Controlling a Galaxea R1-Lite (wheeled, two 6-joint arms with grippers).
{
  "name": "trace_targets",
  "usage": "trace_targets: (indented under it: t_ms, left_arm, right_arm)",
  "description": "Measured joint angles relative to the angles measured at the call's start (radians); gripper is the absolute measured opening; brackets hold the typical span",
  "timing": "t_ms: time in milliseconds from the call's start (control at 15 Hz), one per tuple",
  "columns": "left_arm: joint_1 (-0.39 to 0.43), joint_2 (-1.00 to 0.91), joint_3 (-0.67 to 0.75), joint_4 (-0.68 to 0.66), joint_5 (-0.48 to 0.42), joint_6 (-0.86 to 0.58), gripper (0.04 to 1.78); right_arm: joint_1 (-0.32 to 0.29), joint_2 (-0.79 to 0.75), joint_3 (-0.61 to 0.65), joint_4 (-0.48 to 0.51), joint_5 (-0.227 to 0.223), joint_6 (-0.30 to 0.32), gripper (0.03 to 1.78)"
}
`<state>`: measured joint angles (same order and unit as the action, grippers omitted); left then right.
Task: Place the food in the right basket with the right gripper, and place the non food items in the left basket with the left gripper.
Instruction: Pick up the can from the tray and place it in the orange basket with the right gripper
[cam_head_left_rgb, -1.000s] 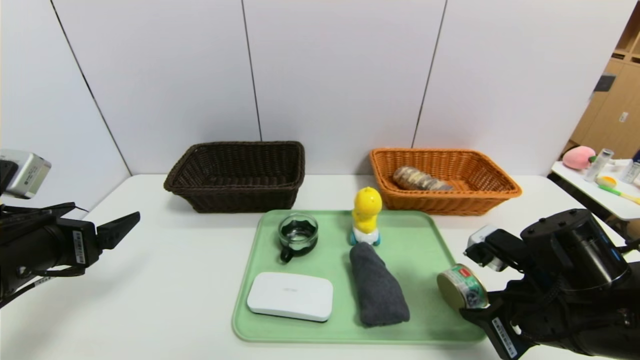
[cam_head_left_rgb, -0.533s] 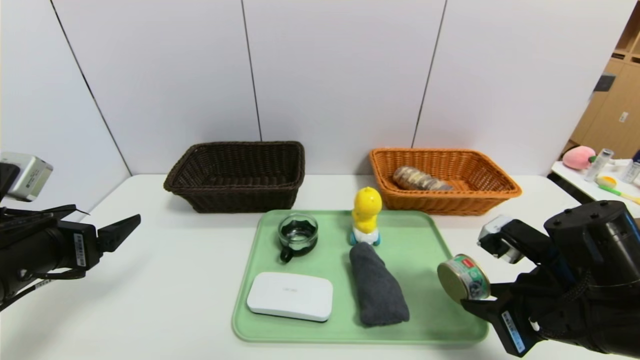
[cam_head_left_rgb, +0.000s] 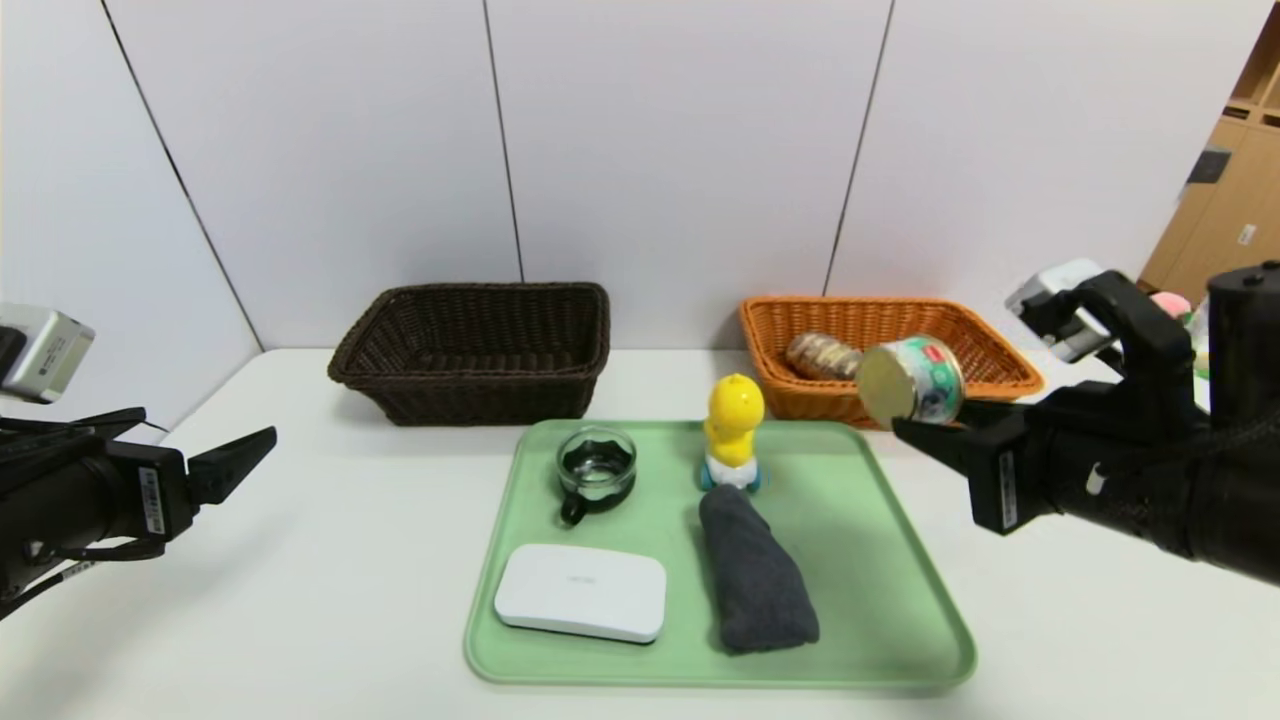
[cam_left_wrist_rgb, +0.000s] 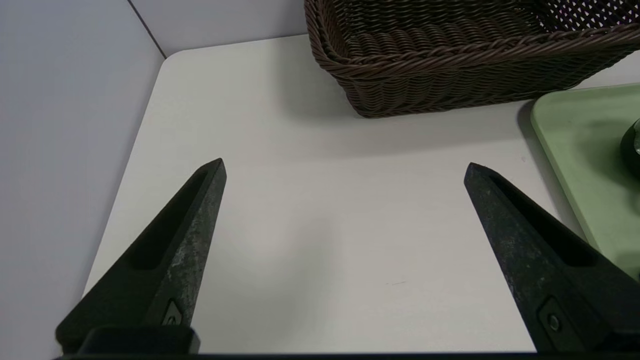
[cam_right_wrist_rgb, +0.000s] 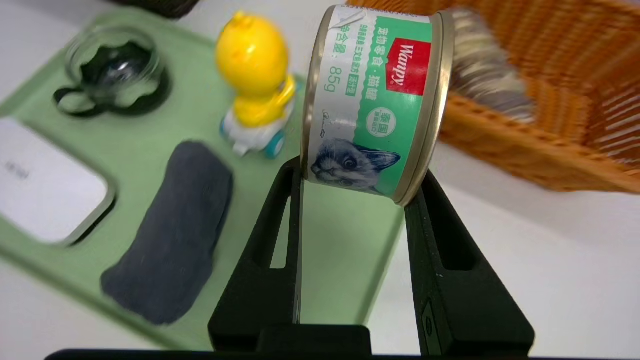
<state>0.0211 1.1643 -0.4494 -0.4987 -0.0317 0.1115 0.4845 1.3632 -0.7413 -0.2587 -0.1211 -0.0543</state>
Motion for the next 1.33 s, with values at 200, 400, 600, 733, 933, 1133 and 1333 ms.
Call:
trace_targets:
  t_ms: [200, 400, 600, 733, 933, 1133, 1333]
  left_arm:
    - [0.000, -0.003, 0.000, 0.003, -0.001, 0.000, 1.69]
    - [0.000, -0.003, 0.001, 0.001, -0.002, 0.004, 1.69]
    - [0.000, -0.003, 0.001, -0.001, -0.001, 0.003, 1.69]
    - [0.000, -0.003, 0.001, -0.001, -0.002, 0.003, 1.69]
    - [0.000, -0.003, 0.001, 0.001, -0.001, 0.002, 1.69]
    - [0.000, -0.003, 0.002, 0.002, -0.001, 0.001, 1.69]
    - [0.000, -0.003, 0.006, -0.001, -0.002, -0.001, 1.69]
  right_arm:
    - [-0.133, 0.061, -0.130, -0.005, 0.041, -0.005, 0.60]
    - [-0.240, 0.182, -0.279, 0.005, 0.071, -0.005, 0.60]
    - [-0.317, 0.346, -0.424, 0.018, 0.071, -0.005, 0.60]
    - [-0.356, 0.445, -0.491, 0.036, 0.068, -0.004, 0.60]
    - [-0.399, 0.543, -0.536, 0.043, 0.052, -0.005, 0.60]
    - [-0.415, 0.595, -0.548, 0.043, 0.048, -0.005, 0.60]
    - [-0.418, 0.624, -0.550, 0.037, 0.046, -0.002, 0.60]
